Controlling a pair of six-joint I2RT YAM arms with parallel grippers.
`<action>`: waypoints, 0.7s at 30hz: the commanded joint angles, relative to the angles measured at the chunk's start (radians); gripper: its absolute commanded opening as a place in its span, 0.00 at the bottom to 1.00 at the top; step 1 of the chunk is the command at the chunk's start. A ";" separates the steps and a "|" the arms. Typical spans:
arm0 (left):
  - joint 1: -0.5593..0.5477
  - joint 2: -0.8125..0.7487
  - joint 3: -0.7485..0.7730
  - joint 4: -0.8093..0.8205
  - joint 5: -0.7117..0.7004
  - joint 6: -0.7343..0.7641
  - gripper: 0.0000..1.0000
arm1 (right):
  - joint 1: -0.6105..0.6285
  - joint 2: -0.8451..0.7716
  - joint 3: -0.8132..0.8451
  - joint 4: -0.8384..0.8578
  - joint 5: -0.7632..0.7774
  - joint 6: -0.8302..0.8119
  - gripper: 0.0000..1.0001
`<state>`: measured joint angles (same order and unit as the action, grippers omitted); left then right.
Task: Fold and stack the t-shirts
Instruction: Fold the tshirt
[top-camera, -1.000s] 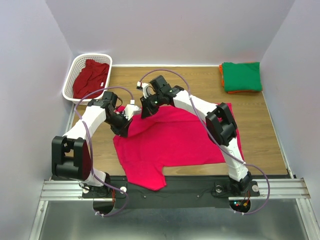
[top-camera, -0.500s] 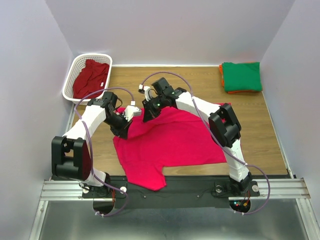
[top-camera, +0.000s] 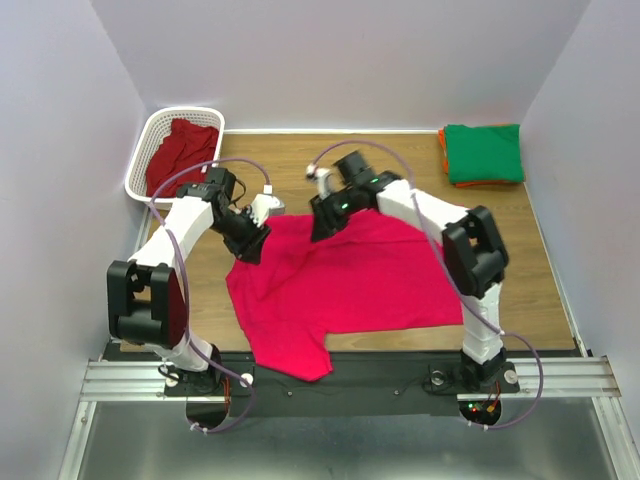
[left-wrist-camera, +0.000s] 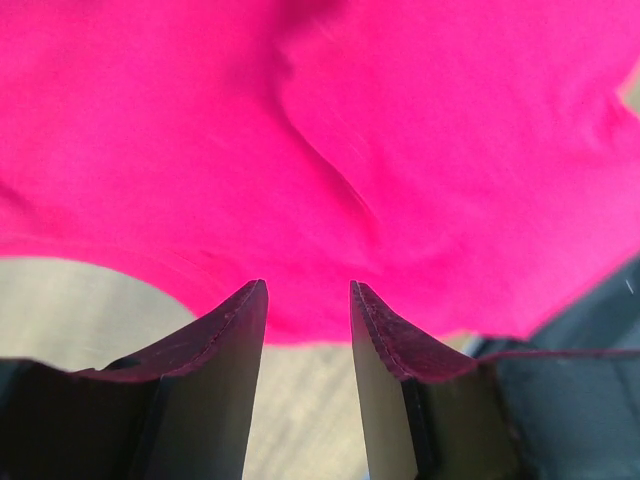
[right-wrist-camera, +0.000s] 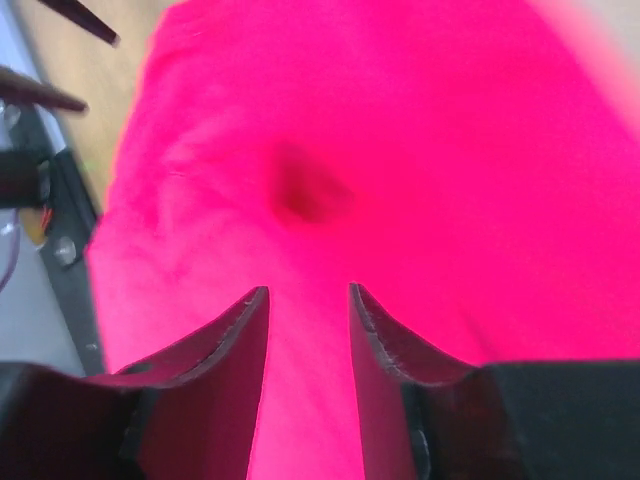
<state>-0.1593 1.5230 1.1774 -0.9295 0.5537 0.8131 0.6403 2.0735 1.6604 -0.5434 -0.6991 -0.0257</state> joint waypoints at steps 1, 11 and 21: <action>0.015 0.063 0.057 0.192 0.009 -0.110 0.50 | -0.233 -0.150 -0.063 -0.042 0.073 -0.083 0.38; -0.037 0.236 0.122 0.396 0.008 -0.325 0.38 | -0.548 -0.121 -0.166 -0.081 0.280 -0.263 0.17; -0.305 0.299 0.064 0.342 0.005 -0.279 0.24 | -0.671 -0.047 -0.171 -0.098 0.432 -0.356 0.15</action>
<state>-0.3996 1.8362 1.2613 -0.5392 0.5152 0.5079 0.0109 2.0083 1.4761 -0.6304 -0.3332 -0.3305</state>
